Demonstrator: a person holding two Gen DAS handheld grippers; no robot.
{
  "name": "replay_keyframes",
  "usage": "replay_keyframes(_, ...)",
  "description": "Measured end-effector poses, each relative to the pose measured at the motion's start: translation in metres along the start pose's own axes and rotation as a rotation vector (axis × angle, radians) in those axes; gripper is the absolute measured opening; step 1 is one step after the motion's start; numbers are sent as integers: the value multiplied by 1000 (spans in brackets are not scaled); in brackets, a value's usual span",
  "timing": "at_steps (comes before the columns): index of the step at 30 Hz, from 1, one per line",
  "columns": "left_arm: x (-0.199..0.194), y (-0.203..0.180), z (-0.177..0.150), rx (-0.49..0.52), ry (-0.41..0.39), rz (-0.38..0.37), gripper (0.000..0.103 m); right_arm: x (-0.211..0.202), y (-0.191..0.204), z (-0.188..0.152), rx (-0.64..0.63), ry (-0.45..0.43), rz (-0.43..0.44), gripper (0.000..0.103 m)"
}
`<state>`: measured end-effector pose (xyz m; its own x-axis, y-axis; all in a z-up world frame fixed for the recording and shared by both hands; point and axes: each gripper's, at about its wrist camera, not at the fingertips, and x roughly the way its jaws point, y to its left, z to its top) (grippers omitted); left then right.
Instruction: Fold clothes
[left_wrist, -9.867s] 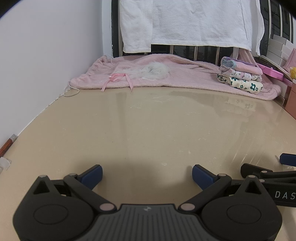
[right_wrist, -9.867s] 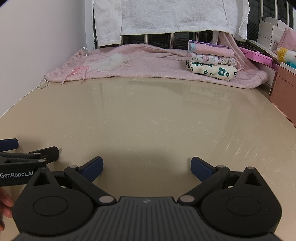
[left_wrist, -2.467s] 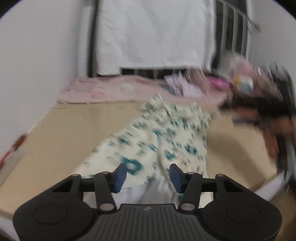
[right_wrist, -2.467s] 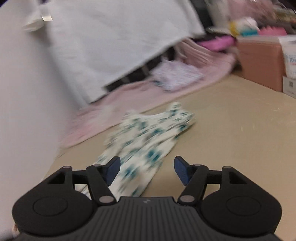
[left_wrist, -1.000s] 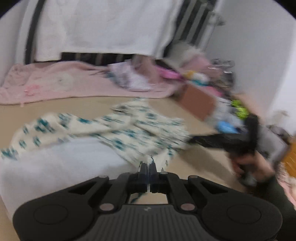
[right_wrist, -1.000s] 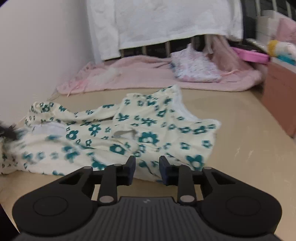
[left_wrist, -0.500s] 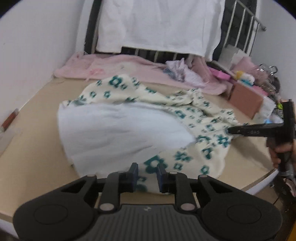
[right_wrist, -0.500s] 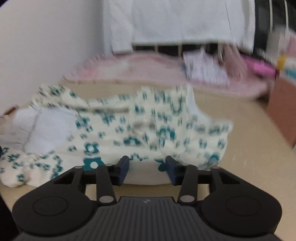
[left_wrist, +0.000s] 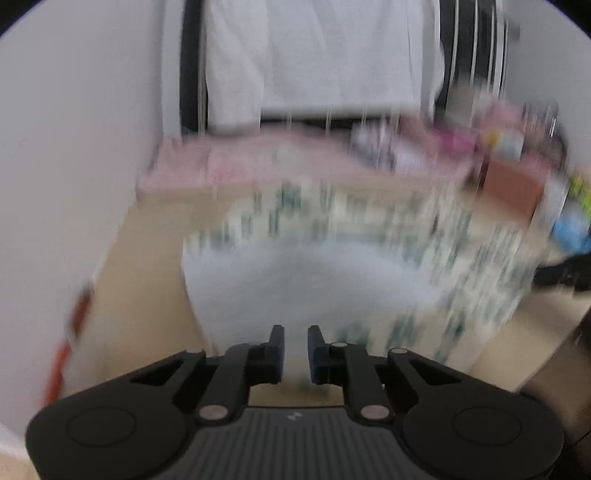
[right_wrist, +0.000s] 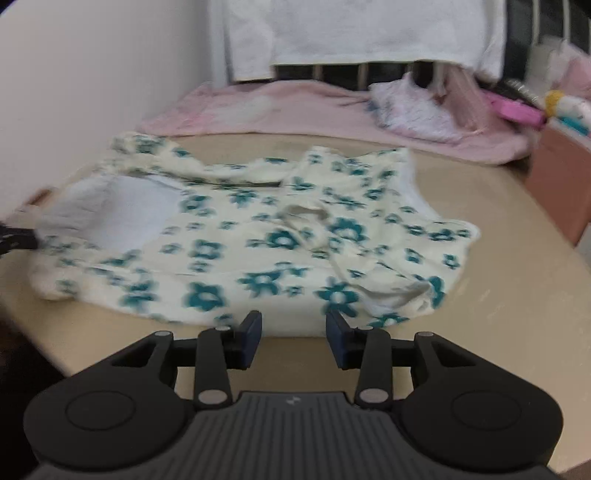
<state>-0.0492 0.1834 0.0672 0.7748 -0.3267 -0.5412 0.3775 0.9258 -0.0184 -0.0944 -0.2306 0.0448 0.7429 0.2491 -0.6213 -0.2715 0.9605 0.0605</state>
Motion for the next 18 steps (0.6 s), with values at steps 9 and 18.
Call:
replay_keyframes(9, 158, -32, 103, 328, 116, -39, 64, 121, -5, 134, -546, 44, 105, 66)
replay_keyframes(18, 212, 6, 107, 26, 146, 34, 30, 199, -43, 185, -308, 21, 88, 31)
